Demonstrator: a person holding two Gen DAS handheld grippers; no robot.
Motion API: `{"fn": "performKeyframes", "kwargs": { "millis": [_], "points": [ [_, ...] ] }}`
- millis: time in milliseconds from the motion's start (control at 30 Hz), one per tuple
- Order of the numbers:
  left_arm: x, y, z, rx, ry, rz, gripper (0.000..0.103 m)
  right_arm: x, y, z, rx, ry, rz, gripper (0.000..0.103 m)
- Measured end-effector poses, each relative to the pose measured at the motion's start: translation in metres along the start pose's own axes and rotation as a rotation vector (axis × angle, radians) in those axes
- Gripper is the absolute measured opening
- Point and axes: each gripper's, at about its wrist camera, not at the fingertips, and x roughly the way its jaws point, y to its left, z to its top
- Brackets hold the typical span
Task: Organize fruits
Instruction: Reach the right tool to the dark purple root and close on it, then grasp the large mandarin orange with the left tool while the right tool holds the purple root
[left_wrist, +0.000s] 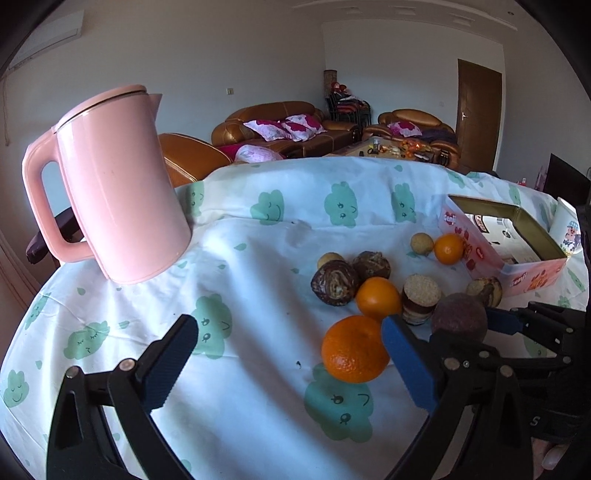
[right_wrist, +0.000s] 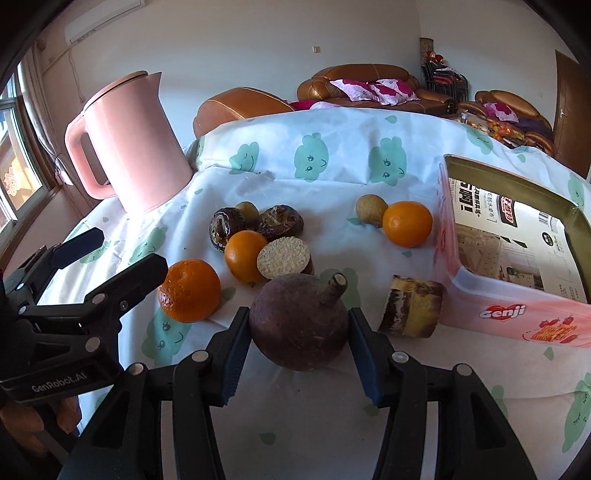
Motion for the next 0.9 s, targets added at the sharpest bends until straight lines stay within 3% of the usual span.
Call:
{"fn": "performKeyframes", "kwargs": {
  "millis": [133,300,400,533,600,667,767,900],
  "points": [
    [0.001,0.002,0.0,-0.011,0.005,-0.008,0.1,-0.013,0.003,-0.005,-0.019,-0.036,-0.013,0.054],
    [0.004,0.003,-0.001,-0.036,0.015,-0.06,0.098,-0.055,0.003,0.001,-0.032,-0.216,-0.043,0.054],
    [0.014,-0.01,-0.002,-0.002,0.05,-0.066,0.09,-0.067,-0.002,0.003,-0.018,-0.27,-0.057,0.054],
    [0.022,-0.024,-0.003,0.035,0.066,-0.046,0.086,-0.067,-0.007,0.006,0.001,-0.274,-0.07,0.054],
    [0.021,-0.027,-0.004,0.046,0.063,-0.051,0.08,-0.068,-0.007,0.006,0.004,-0.275,-0.068,0.054],
    [0.02,-0.029,-0.004,0.052,0.066,-0.078,0.067,-0.068,-0.007,0.005,-0.002,-0.278,-0.074,0.054],
    [0.022,-0.034,-0.005,0.069,0.081,-0.105,0.062,-0.067,-0.006,0.003,-0.015,-0.272,-0.084,0.054],
    [0.038,-0.038,-0.011,0.038,0.198,-0.189,0.062,-0.06,-0.007,0.002,-0.004,-0.251,-0.081,0.054]
  ]
}}
